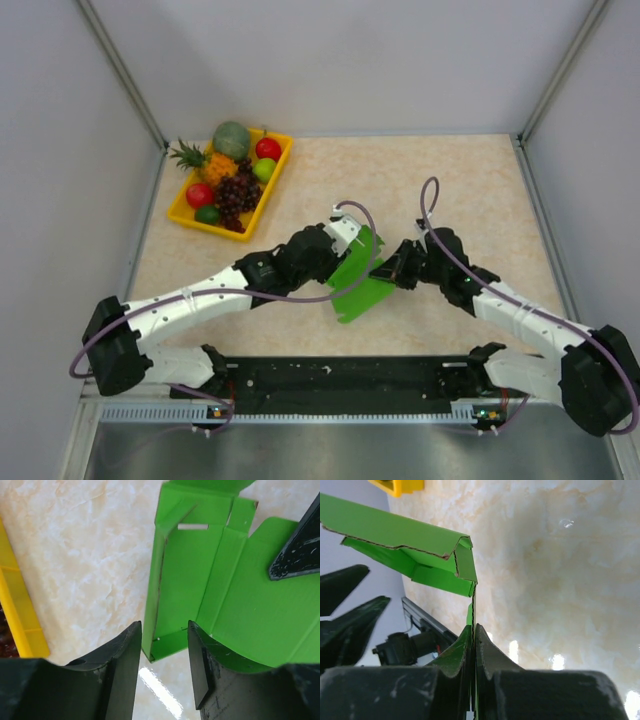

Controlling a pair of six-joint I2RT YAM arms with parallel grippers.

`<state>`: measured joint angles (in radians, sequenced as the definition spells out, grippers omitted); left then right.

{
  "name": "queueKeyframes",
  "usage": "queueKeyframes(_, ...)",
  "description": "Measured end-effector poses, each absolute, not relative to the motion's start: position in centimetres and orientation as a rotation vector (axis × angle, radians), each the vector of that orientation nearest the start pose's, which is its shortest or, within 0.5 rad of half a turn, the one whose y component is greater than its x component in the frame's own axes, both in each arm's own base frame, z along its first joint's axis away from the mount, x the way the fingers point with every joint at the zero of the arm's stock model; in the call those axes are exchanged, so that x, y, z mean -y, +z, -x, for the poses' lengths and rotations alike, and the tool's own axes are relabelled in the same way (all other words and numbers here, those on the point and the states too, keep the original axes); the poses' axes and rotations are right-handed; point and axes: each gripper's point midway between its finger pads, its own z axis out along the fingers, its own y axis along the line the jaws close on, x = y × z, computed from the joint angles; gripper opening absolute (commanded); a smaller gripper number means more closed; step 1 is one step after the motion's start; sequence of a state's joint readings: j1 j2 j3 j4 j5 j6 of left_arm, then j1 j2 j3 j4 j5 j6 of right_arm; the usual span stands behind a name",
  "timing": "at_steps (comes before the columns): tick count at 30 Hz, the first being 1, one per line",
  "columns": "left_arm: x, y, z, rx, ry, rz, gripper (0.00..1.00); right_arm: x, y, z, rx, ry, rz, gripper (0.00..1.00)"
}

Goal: Fold the paper box

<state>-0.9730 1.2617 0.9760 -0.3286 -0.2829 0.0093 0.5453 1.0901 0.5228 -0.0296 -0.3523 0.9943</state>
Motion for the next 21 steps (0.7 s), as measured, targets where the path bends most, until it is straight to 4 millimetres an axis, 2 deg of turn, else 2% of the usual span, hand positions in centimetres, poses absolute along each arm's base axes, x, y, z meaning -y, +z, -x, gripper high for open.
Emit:
queueKeyframes(5,27.4,17.0,-25.3,-1.981,-0.134,-0.908,0.5,-24.2,13.6,-22.1,-2.323,1.254,-0.404,0.0)
queueKeyframes(11,28.0,16.3,-26.4,-2.008,-0.075,-0.913,0.42,-24.0,12.4,-21.6,-2.343,1.277,-0.487,0.0)
queueKeyframes(21,27.7,16.4,-26.7,-2.001,-0.046,-0.907,0.4,-24.0,12.2,-21.2,-2.328,1.319,-0.533,0.0)
